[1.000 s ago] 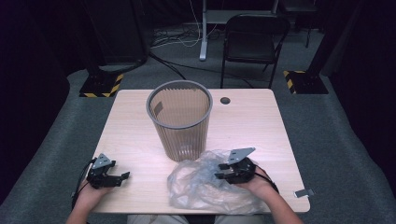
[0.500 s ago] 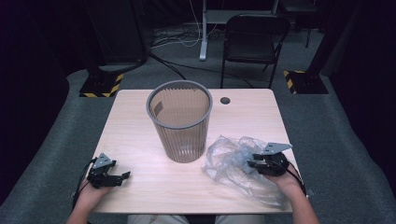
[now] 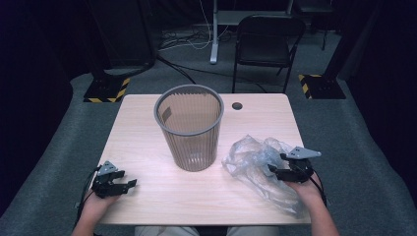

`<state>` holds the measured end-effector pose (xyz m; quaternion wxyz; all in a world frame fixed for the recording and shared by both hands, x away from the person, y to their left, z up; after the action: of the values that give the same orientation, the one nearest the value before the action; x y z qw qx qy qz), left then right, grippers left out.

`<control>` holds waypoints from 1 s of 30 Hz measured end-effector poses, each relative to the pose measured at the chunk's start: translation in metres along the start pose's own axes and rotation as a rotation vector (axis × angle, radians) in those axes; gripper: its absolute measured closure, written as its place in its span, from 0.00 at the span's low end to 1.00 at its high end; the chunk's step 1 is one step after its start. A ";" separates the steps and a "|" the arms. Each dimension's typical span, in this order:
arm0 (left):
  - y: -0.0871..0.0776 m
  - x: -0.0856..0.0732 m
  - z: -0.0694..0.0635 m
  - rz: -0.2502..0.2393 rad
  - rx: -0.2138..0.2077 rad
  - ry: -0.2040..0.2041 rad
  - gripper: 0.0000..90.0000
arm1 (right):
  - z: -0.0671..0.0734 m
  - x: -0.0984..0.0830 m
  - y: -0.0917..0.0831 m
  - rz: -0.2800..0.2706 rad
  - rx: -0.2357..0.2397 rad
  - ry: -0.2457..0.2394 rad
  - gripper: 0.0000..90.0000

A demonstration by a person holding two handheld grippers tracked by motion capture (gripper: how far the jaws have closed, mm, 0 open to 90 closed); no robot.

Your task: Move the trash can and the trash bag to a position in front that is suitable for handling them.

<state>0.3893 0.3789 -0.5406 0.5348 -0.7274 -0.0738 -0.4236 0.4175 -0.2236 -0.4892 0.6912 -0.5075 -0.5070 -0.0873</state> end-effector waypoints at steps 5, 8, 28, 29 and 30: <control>-0.011 0.011 -0.005 -0.076 -0.017 -0.031 0.35 | 0.000 0.009 0.001 -0.060 0.001 0.016 0.19; -0.019 0.024 -0.011 -0.112 -0.049 -0.049 0.35 | -0.002 0.010 0.012 -0.036 0.000 0.037 0.18; -0.064 0.110 -0.045 -0.195 -0.157 0.065 0.34 | 0.001 -0.004 0.026 0.055 0.058 0.013 0.43; -0.069 0.116 -0.047 -0.206 -0.158 0.068 0.33 | 0.001 -0.005 0.026 0.054 0.057 0.017 0.43; -0.074 0.123 -0.049 -0.217 -0.160 0.072 0.33 | 0.000 -0.005 0.026 0.053 0.060 0.019 0.43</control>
<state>0.3994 0.3257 -0.3986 0.4285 -0.7396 -0.0989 -0.5095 0.4312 -0.2133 -0.5088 0.7129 -0.4991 -0.4892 -0.0585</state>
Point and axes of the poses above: each handheld gripper's, and its own axes: y roughly forward along the jaws, x roughly out of its top, z roughly to its left, the point moved 3 cm from there along y, roughly forward along the jaws, and after that the axes turned 2 degrees about z, right-handed, at the moved point
